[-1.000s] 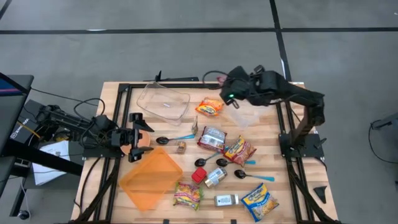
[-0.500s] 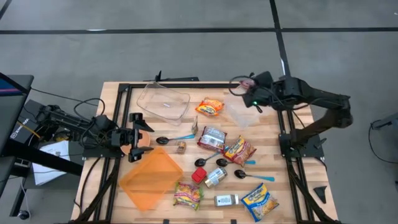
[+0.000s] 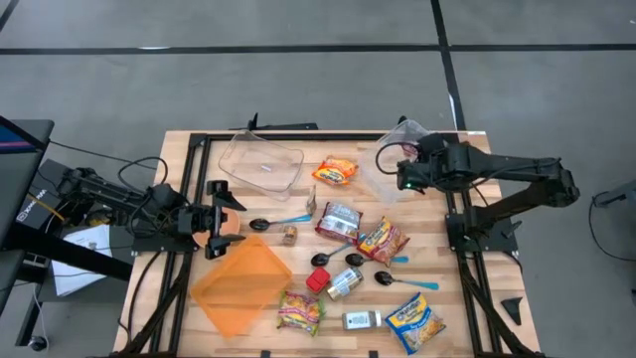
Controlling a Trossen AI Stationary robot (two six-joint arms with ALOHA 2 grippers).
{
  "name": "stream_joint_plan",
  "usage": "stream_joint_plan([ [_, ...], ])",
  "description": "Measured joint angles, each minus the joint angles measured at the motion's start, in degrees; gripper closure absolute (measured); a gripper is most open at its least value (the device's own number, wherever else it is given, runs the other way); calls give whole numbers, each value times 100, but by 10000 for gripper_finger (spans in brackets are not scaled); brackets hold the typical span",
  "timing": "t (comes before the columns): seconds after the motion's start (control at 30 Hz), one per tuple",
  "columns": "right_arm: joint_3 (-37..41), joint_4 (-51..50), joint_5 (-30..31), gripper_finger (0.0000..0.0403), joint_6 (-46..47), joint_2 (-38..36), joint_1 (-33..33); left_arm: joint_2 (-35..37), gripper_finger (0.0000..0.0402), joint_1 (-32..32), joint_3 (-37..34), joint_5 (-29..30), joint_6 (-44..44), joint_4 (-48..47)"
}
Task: Pick & Place Food Item
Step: Put the green noodle pack into the right transparent bin
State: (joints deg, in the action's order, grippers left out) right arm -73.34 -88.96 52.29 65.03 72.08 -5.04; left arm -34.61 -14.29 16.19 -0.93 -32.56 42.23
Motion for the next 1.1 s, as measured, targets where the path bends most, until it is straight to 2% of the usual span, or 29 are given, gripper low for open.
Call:
stream_joint_plan([
  [0.13, -7, 85, 176, 403, 0, 27, -73, 0, 103, 1, 0, 0, 0, 17],
  [0.67, 7, 667, 201, 403, -294, 36, -904, 0, 103, 0, 0, 0, 2, 17],
  [0.83, 515, 1405, 42, 403, -780, 41, -1016, -1, 103, 1, 0, 0, 2, 17],
  [1.0, 1101, 1902, 77, 403, -824, 41, -1163, 0, 103, 1, 0, 0, 2, 17],
  [1.1, 1370, 2094, -113, 403, -875, 38, -1302, -1, 103, 0, 0, 0, 0, 17],
])
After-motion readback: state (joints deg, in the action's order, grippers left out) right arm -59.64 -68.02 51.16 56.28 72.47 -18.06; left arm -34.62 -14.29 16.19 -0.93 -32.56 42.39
